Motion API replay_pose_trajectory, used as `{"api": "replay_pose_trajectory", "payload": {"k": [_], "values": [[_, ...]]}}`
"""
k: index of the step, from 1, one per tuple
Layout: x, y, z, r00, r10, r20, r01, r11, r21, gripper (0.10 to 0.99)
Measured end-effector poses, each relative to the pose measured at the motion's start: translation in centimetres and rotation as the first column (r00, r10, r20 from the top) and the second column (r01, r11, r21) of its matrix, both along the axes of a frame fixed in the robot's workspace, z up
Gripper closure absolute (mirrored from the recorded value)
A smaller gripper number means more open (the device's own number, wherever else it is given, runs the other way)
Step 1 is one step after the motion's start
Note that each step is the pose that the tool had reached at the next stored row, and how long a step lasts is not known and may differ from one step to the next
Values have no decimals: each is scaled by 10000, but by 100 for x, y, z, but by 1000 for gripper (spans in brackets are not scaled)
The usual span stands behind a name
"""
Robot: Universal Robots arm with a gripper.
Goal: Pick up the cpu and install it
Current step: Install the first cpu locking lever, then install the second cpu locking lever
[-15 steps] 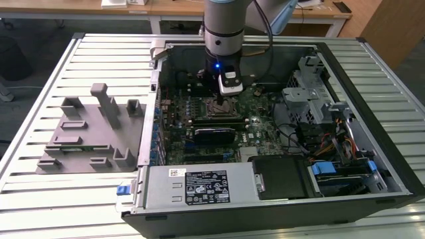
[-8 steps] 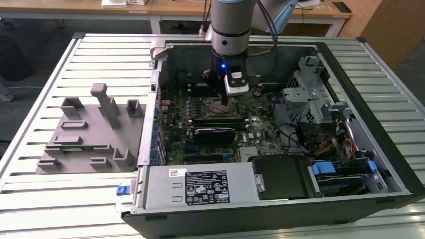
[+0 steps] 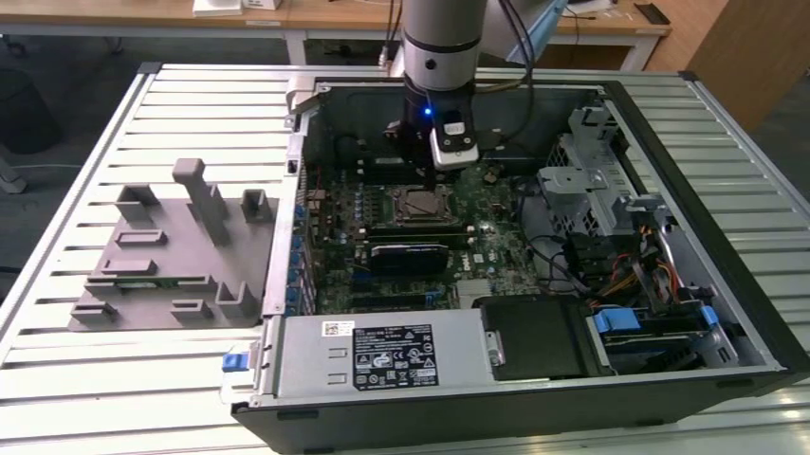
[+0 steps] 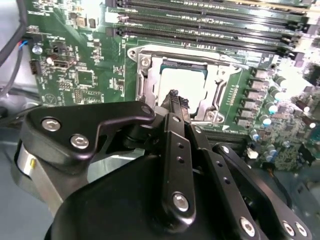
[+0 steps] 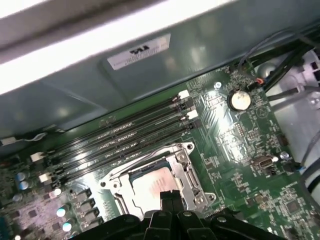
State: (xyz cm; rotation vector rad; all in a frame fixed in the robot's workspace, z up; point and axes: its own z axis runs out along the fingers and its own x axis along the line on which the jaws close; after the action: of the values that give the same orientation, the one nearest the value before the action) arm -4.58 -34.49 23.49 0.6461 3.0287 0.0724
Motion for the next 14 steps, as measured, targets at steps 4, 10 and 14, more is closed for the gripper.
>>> {"api": "replay_pose_trajectory", "payload": {"k": [4, 10, 14], "values": [[0, 0, 13, 10000, 0, 2, 0, 10000, 3, 980], [0, 0, 19, 10000, 0, 0, 0, 10000, 1, 980], [0, 0, 19, 10000, 0, 0, 0, 10000, 0, 980]]}}
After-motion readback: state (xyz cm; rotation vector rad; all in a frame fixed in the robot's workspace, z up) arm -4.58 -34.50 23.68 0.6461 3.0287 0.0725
